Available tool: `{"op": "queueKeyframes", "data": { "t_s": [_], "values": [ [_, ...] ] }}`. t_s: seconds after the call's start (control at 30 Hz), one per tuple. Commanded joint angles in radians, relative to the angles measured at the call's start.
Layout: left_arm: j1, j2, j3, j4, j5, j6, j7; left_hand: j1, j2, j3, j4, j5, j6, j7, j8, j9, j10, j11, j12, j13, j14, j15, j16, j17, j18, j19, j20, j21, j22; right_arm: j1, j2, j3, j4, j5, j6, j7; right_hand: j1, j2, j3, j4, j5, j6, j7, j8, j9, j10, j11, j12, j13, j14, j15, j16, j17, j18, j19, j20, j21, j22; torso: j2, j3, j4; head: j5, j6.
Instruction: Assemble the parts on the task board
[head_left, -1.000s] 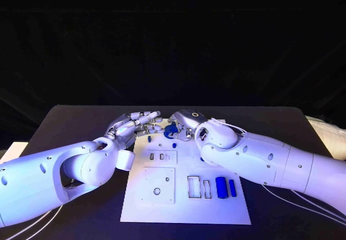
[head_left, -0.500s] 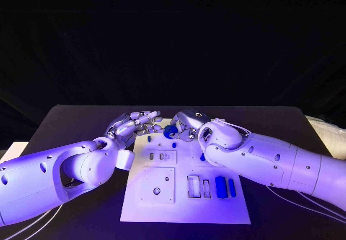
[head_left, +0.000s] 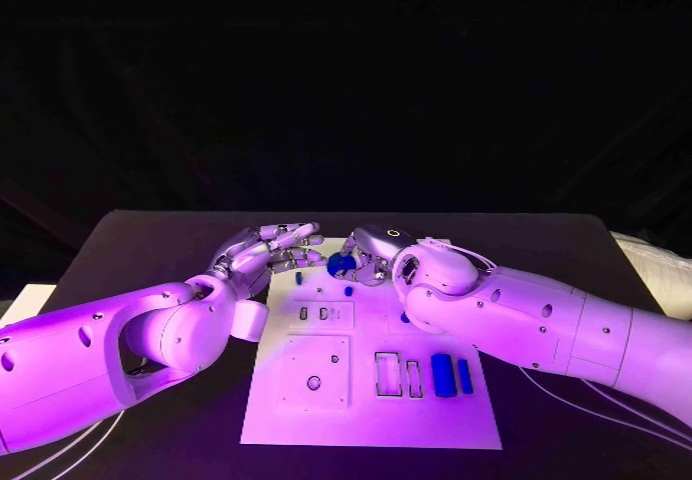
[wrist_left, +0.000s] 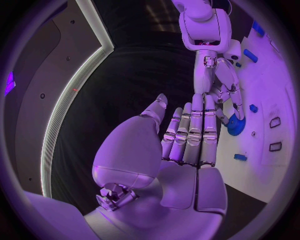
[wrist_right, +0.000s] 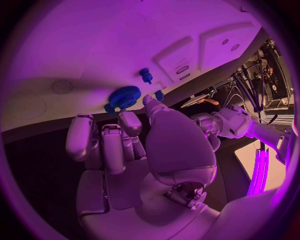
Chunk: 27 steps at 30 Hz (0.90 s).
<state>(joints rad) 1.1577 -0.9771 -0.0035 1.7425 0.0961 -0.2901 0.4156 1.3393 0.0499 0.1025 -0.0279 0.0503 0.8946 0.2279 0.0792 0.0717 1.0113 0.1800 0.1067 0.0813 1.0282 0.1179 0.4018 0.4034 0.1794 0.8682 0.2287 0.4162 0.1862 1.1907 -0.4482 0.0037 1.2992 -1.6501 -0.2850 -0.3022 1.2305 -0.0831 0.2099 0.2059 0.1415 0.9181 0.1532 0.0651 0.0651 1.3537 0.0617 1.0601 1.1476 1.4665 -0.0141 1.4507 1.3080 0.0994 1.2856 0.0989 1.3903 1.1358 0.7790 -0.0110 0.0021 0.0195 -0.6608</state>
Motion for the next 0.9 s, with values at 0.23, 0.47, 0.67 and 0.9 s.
{"op": "queueKeyframes", "data": {
  "t_s": [0.23,0.47,0.67,0.9],
  "values": [
    [0.001,0.001,0.001,0.001,0.002,0.018,0.009,0.003,0.007,0.0,-0.005,0.002,-0.006,0.012,-0.005,0.0,-0.007,-0.001,0.001,-0.001,-0.007,0.001,-0.006,0.0,0.002,-0.006,-0.001,-0.005,-0.001,-0.001,0.005,0.0,-0.007,-0.005,-0.031,-0.019,0.005,0.007,-0.003,-0.002,0.008,-0.051,0.003,-0.007,-0.003,0.0,0.004,0.002,0.001,0.063,0.006,0.002,0.048,-0.013,0.004,0.004,0.0,-0.002,0.0,0.0004,-0.0005,0.0,0.0],
    [0.001,0.001,0.001,-0.001,0.002,0.02,0.008,0.003,0.008,0.001,-0.007,0.002,-0.005,0.012,-0.005,0.0,-0.007,-0.001,0.002,-0.001,-0.007,0.001,-0.006,0.0,0.002,-0.006,-0.001,-0.005,-0.001,-0.009,-0.034,0.0,0.031,0.03,-0.264,0.11,0.058,0.012,0.023,-0.039,0.016,-0.012,0.006,0.0,0.002,0.001,0.006,0.009,0.01,0.065,0.008,0.009,0.06,-0.015,0.011,0.005,0.005,0.009,-0.002,0.0014,-0.0033,0.002,0.003],
    [0.001,-0.001,0.001,-0.005,0.002,0.022,0.007,0.003,0.008,0.001,-0.007,0.002,-0.005,0.012,-0.005,0.0,-0.007,-0.001,0.002,-0.001,-0.007,0.001,-0.006,0.0,0.002,-0.006,-0.001,-0.005,-0.001,-0.016,-0.13,0.008,0.104,0.135,-0.371,0.258,0.071,0.006,0.033,-0.054,0.032,0.003,0.005,0.002,0.003,0.002,0.005,0.009,0.012,0.065,0.007,0.01,0.062,-0.015,0.012,0.006,0.006,0.011,-0.005,0.0034,-0.0074,0.004,0.008],
    [0.001,-0.001,0.0,-0.018,0.011,0.022,0.005,0.004,0.008,0.001,-0.007,0.002,-0.006,0.012,-0.005,0.0,-0.007,-0.001,0.002,-0.001,-0.007,0.001,-0.006,0.0,0.002,-0.007,-0.001,-0.004,-0.001,-0.007,-0.304,0.022,0.189,0.33,-0.209,0.405,0.153,-0.024,0.057,-0.131,0.005,0.024,0.002,0.0,0.003,-0.002,-0.001,0.003,0.011,0.064,0.002,0.009,0.06,-0.014,0.008,0.002,0.004,0.009,-0.016,0.0081,-0.0222,0.006,0.012]
  ]
}}
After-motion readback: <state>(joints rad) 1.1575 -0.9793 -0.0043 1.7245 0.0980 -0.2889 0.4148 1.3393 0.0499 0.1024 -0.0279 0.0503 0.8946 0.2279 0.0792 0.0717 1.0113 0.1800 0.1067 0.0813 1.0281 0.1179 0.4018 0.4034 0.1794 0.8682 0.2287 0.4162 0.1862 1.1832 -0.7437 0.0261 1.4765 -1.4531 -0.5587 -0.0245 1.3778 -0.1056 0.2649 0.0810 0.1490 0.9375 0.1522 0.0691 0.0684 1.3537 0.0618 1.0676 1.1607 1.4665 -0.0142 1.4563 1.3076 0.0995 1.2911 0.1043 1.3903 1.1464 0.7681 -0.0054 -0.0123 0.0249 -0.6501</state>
